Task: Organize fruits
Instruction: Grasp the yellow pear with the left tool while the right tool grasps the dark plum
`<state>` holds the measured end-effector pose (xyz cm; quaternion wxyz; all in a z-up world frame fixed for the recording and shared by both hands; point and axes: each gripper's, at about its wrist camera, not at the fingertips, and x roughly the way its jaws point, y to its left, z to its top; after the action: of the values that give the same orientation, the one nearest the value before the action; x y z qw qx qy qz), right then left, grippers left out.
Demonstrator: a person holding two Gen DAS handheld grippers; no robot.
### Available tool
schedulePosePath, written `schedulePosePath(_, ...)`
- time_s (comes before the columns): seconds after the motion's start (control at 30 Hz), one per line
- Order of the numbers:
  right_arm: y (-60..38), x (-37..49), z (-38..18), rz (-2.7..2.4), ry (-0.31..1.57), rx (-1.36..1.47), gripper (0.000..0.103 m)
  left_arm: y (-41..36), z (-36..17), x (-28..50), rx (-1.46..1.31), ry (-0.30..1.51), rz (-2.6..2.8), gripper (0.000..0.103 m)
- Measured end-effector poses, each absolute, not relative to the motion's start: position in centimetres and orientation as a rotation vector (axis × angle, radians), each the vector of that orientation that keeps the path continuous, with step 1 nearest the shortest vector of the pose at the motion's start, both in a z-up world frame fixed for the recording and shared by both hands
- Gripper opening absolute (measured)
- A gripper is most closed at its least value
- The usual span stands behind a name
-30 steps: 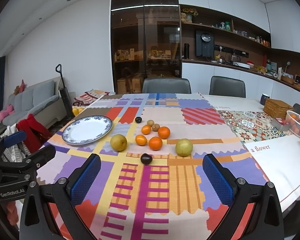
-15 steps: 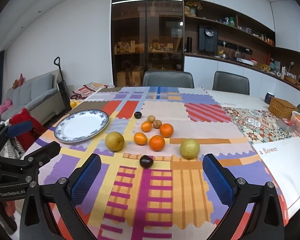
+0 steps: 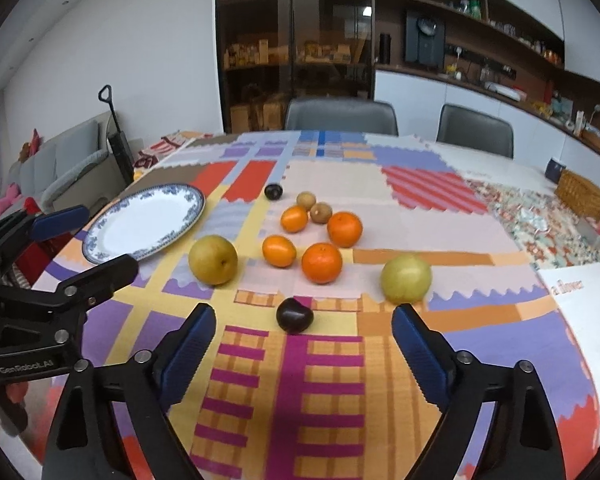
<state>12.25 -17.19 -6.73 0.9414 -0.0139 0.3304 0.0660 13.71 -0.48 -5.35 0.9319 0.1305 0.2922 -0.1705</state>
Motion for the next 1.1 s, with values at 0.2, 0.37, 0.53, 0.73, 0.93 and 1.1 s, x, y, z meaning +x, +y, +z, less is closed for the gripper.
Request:
schedulePosePath(0.2,-17.3,14.7,-8.8,0.132,0.748,-0.017,0.076,-1.1,-7.4,16.7,0.272,0.651,-0.393,0.078)
schedulePosePath(0.37,-17.3,16.1,-10.0,0.14,0.798,-0.012,0.069,-1.5,-8.8,18.7,0.267,0.694,-0.429,0.076)
schedulePosePath(0.53,-17.2,17.1,-10.9,0.156,0.834,0.0,0.06,-1.9,-9.5,20.0,0.253,0.723,-0.452,0.073)
schedulePosePath(0.73,-17.1,17.8,-11.5,0.173,0.851,0.011,0.052,-2.4,-10.5,21.6,0.219,0.787,-0.474,0.062)
schedulePosePath(0.93,-17.0,18.4,-11.9,0.188,0.866,0.017,0.043,-2.9,-11.5,22.4,0.205,0.832,-0.47,0.051)
schedulePosePath(1.1,-17.1,18.6,-12.1,0.202,0.873,0.027,0.037,-3.0,-11.7,22.5,0.202,0.841,-0.461,0.05)
